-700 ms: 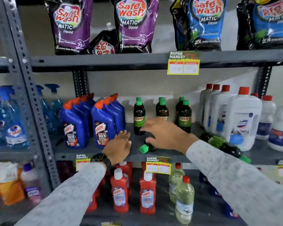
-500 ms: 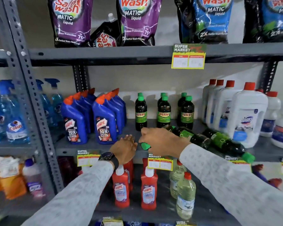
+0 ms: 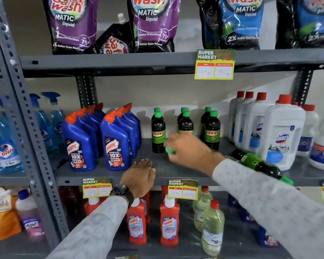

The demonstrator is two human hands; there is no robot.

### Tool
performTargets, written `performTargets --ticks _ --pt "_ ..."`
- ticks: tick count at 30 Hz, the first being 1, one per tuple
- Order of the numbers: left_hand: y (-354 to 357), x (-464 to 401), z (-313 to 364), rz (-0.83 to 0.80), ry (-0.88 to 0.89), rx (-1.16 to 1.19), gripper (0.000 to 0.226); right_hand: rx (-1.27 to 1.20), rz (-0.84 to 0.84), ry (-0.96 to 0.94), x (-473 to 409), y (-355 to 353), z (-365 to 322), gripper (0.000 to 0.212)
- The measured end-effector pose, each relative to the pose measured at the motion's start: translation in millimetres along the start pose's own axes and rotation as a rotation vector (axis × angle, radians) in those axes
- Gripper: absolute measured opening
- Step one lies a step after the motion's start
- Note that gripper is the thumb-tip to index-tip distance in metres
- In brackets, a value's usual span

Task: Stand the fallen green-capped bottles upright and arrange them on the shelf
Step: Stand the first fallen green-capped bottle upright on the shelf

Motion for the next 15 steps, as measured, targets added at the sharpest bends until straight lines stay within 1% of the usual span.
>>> performTargets --ticks 3,4,6,8,10,13,15 --pt "0.7 -0.8 0.5 -0.006 -0.003 0.010 0.060 -0.294 0.259 0.168 -12.9 -57.4 30.7 0.029" --pt "1.2 -1.2 0.7 -0.006 -0.003 0.002 0.060 -0.388 0.316 0.228 -18.5 -69.6 40.6 0.028" --pt "1.7 -2.2 0.9 -0.005 -0.002 -0.006 0.060 -0.505 0.350 0.323 -35.4 -81.7 57.4 0.031" --pt "1.8 -2.2 1.0 -0.010 -0.003 -0.004 0.060 -0.601 0.304 0.394 -51.8 -80.9 70.6 0.034" --pt "1.7 -3.2 1.0 -0.011 0.002 -0.013 0.060 -0.667 0.226 0.428 -63.2 -72.9 79.1 0.033" --pt "2.0 -5.8 -0.6 -0.014 -0.001 -0.027 0.060 -0.702 0.116 0.452 -73.8 -50.0 85.9 0.025" --pt "3.9 -6.9 -1.1 -0.017 -0.005 -0.024 0.059 -0.719 0.065 0.472 -76.6 -33.8 87.7 0.025"
Point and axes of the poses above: each hand's wrist, its own x-axis away from the middle knuckle, its own y-axis out of the palm, z = x × y, the point moved 6 cm from there along -x, towards the middle knuckle, and after that the axes turned 15 degrees about -x, right-handed, at the moved point
